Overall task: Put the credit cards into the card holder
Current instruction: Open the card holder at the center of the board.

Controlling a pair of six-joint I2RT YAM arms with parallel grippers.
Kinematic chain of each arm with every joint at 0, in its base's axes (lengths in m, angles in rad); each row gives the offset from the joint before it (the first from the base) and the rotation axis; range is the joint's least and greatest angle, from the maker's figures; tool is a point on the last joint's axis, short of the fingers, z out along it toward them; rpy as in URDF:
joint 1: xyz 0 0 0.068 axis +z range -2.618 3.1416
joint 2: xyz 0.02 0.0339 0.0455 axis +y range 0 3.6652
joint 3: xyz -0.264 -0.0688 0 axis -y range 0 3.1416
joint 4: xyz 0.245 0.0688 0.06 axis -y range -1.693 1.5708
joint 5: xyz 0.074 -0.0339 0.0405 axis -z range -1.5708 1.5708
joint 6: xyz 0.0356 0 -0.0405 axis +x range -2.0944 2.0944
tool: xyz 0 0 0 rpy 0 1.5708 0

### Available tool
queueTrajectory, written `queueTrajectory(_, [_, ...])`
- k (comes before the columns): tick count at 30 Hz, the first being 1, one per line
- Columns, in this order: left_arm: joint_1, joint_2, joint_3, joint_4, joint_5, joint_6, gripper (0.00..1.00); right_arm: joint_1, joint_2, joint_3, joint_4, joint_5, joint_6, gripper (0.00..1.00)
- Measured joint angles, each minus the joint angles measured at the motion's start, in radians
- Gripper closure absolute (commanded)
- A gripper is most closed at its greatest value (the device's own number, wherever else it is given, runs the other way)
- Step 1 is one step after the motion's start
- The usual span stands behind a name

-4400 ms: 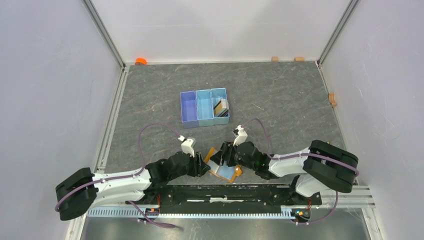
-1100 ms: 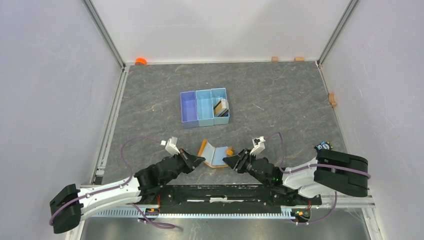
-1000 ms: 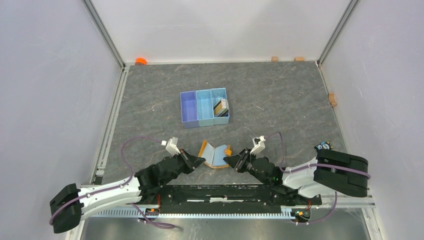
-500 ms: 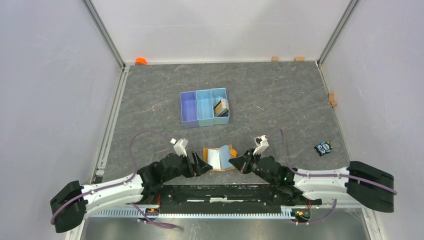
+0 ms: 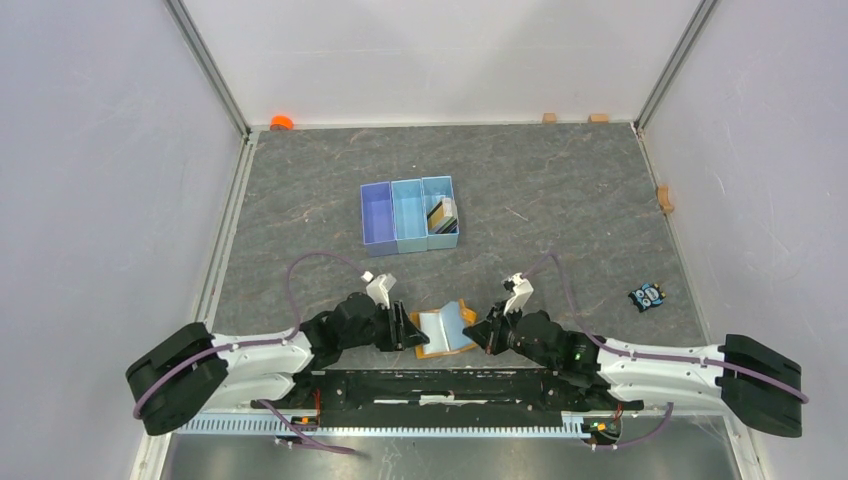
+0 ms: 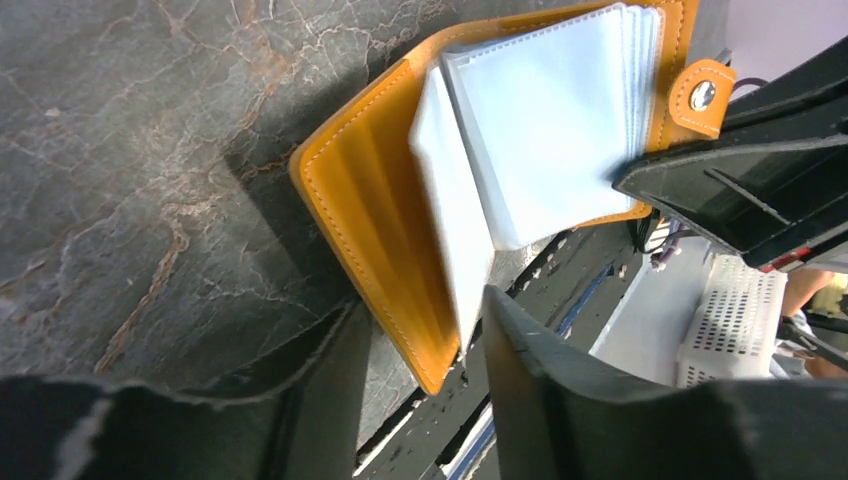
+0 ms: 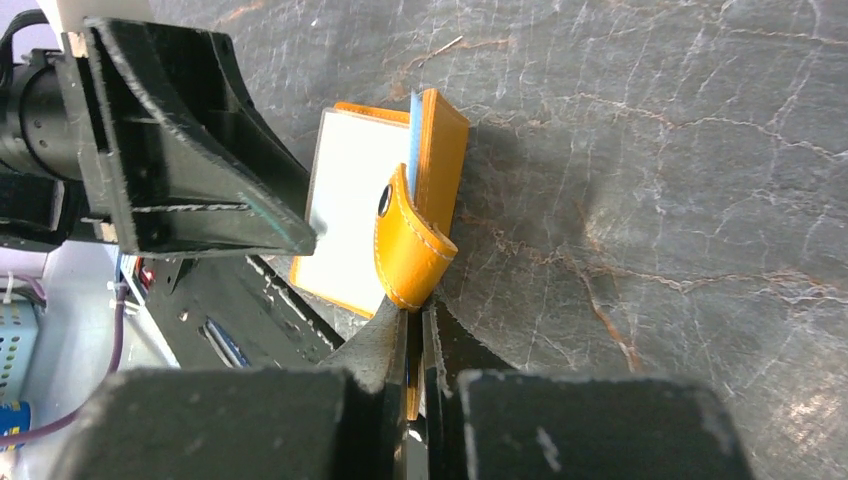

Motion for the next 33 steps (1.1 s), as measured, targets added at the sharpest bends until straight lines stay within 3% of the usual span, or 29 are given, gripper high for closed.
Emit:
queueTrajectory(7, [0.002,0.113,0.004,0.068,0.017,0.007,0.89,0.0,0.026,0.0,0.054,-0.054,0.0,0.86])
queueTrajectory(11, [0.002,0.145,0.018,0.073,0.017,0.009,0.97,0.0,0.028,-0.01,0.077,-0.064,0.009,0.81])
queueTrajectory(28, [0.002,0.151,0.038,0.045,0.016,0.021,0.98,-0.002,-0.025,-0.03,0.069,-0.038,0.026,0.74])
queueTrajectory(33, [0.002,0.15,0.038,0.044,0.016,0.022,0.98,-0.002,0.019,-0.03,0.068,-0.039,0.026,0.78])
